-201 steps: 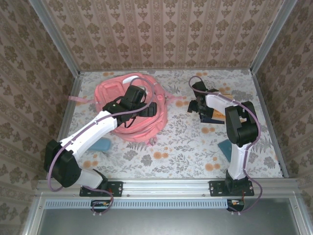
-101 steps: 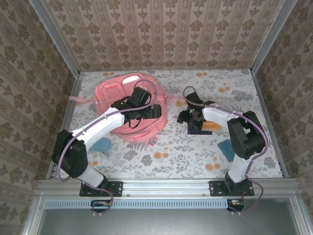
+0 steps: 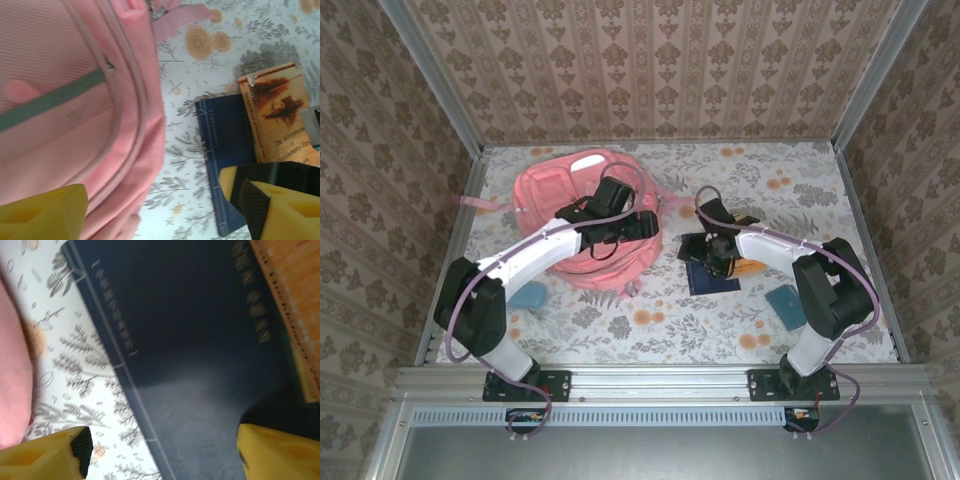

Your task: Pack books, pencil case, and school supplies into a backpack

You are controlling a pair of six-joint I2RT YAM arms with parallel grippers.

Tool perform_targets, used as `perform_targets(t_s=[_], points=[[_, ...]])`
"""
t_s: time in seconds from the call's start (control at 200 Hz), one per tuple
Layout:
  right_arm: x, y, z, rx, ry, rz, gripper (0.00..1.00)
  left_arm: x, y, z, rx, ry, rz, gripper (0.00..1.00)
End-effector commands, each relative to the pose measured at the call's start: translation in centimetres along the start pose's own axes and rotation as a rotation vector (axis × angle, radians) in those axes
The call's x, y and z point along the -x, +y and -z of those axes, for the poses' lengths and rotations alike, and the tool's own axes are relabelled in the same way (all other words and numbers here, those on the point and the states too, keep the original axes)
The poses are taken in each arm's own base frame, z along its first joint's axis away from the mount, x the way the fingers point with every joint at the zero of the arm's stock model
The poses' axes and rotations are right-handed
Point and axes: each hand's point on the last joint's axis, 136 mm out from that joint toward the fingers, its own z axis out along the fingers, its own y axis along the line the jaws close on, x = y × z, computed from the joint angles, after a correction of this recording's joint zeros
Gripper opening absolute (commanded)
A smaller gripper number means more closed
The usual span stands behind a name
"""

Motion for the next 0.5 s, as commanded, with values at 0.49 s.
perform_targets(t_s=[0.49], points=[[4.7,-6.0,0.6,-0.169,-0.053,0.056,0.81,-4.5,-6.1,-7.3,-0.126,0.199,0.115,0.69]])
